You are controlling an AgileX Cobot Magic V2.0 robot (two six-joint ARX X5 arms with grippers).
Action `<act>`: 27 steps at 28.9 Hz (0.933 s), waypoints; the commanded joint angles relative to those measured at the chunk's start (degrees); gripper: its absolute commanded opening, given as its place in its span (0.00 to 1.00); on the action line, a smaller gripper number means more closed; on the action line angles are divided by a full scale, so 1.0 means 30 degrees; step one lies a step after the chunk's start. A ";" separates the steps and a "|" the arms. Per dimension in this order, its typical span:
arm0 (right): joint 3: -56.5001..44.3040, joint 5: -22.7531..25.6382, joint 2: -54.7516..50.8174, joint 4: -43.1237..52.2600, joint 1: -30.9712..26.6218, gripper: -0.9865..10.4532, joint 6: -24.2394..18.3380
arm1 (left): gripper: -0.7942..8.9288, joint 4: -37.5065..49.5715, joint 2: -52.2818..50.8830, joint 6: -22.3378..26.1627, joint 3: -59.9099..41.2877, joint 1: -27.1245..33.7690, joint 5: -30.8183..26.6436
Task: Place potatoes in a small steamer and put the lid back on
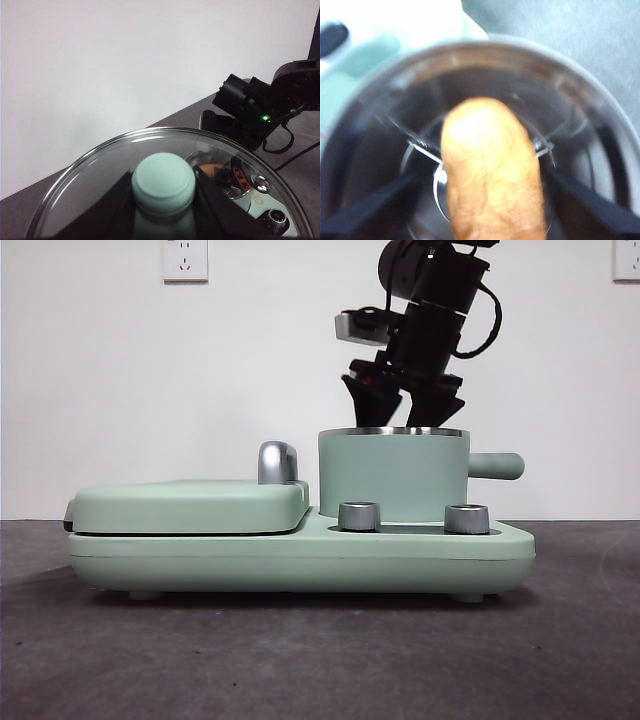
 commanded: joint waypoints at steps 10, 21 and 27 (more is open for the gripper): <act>0.0998 -0.2994 -0.6921 -0.2863 -0.1027 0.37 0.0488 | 0.10 0.0656 0.0612 -0.0678 0.0386 -0.0051 0.0044; -1.0426 -0.1457 -1.9314 -0.0627 -0.2324 0.37 0.1880 | 0.10 0.2557 0.2769 -0.1508 0.0386 -0.0692 0.1392; -1.3427 -0.1450 -2.2848 -0.2827 -0.2317 0.37 0.2273 | 0.10 0.3577 0.4371 -0.1683 0.0386 -0.1778 0.1734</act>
